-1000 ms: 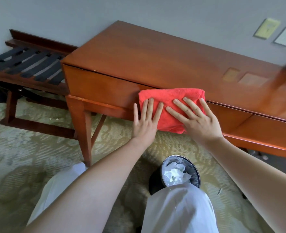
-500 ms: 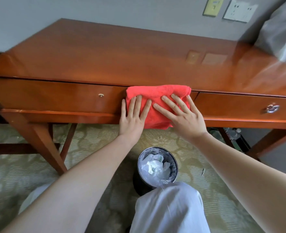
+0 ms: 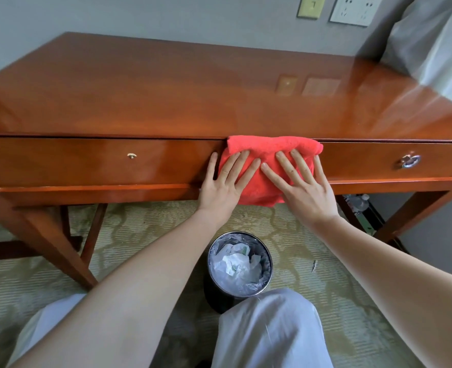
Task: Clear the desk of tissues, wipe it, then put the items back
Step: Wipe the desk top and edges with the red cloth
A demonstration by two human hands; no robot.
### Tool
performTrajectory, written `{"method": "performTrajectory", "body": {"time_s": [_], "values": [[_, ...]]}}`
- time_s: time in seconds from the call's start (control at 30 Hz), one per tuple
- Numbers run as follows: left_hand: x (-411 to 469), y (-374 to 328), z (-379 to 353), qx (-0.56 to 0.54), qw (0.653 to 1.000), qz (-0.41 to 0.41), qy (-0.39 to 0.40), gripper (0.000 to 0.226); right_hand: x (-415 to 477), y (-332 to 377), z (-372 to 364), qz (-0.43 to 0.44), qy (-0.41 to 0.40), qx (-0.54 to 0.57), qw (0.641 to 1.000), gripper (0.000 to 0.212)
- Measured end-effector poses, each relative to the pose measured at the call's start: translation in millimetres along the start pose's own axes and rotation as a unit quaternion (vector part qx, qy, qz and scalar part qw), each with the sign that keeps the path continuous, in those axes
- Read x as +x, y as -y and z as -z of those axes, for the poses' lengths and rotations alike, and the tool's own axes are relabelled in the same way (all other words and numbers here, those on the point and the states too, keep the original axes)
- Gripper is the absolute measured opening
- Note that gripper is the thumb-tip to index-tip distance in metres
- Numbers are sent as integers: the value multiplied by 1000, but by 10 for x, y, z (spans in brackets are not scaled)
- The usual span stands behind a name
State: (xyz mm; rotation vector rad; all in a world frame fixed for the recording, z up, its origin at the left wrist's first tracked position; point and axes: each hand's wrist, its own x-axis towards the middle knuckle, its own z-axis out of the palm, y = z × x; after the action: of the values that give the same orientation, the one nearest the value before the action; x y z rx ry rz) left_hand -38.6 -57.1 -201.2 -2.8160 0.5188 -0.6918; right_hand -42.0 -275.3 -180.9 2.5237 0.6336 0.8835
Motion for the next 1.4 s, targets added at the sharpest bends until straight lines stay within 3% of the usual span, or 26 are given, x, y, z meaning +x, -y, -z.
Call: {"method": "performTrajectory", "body": {"time_s": [0.2, 0.37, 0.5, 0.73, 0.9, 1.1, 1.4], "values": [[-114, 296, 53, 44, 998, -40, -29, 106, 75, 213, 21, -24, -8, 7, 1000, 93], [-367, 687, -30, 46, 997, 4, -55, 114, 338, 556, 128, 14, -18, 32, 999, 90], [-743, 1167, -68, 55, 997, 54, -32, 122, 671, 1035, 249, 57, -41, 45, 997, 86], [-1350, 2044, -76, 75, 990, 121, 9, 110, 1180, 2029, 504, 82, -67, 93, 990, 81], [-1790, 2609, -149, 88, 979, 176, 54, 109, 1586, 2652, 695, 131, -71, 88, 985, 65], [-2318, 3234, -238, 106, 955, 245, 131, 93, 2046, 3446, 948, 203, -47, 104, 973, 71], [-2702, 3676, -442, 108, 942, 298, 110, 95, 2417, 4021, 1188, 272, -14, 54, 961, 76]]}}
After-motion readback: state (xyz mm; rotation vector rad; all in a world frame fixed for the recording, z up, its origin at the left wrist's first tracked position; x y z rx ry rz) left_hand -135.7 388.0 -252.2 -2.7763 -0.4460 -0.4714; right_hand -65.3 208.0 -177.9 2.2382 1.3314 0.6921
